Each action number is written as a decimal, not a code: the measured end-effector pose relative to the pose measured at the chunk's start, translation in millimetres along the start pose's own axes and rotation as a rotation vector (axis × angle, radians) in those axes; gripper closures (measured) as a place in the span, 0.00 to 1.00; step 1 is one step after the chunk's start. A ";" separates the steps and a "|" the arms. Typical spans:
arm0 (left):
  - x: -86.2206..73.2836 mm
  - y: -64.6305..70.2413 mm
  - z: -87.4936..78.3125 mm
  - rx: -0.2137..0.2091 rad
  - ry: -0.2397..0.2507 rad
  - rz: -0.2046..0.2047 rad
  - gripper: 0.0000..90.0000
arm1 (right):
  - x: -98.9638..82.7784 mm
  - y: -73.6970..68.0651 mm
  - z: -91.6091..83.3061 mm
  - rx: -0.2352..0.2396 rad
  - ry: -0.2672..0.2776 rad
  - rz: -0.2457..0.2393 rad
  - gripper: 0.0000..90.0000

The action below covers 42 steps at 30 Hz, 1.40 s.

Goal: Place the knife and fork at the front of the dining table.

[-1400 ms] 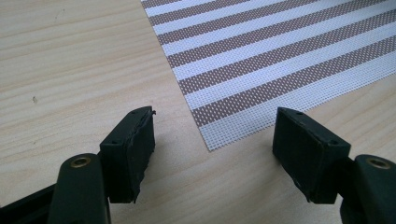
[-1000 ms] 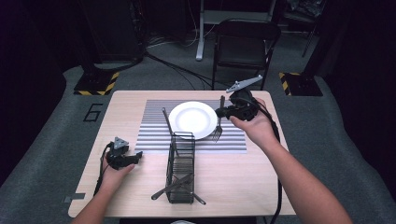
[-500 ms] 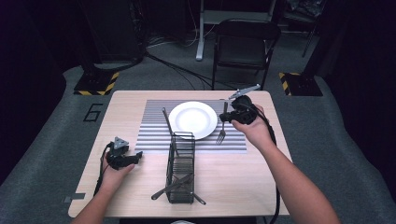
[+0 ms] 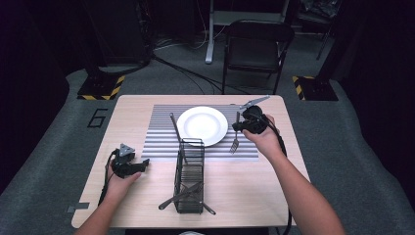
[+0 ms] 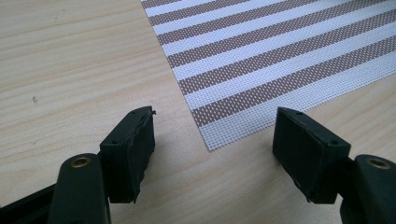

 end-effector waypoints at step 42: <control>0.0 -0.2 -0.1 0.000 0.001 -0.001 0.33 | -8.2 42.7 43.5 -0.069 0.085 0.153 0.95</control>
Point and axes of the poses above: each handheld gripper's, and its own axes: z roughly forward along the jaws, x roughly out of its top, y roughly to its right, the point moved 8 cm from there along z, roughly forward along the jaws, and after that the axes turned 10 degrees about x, right-handed, at the moved point
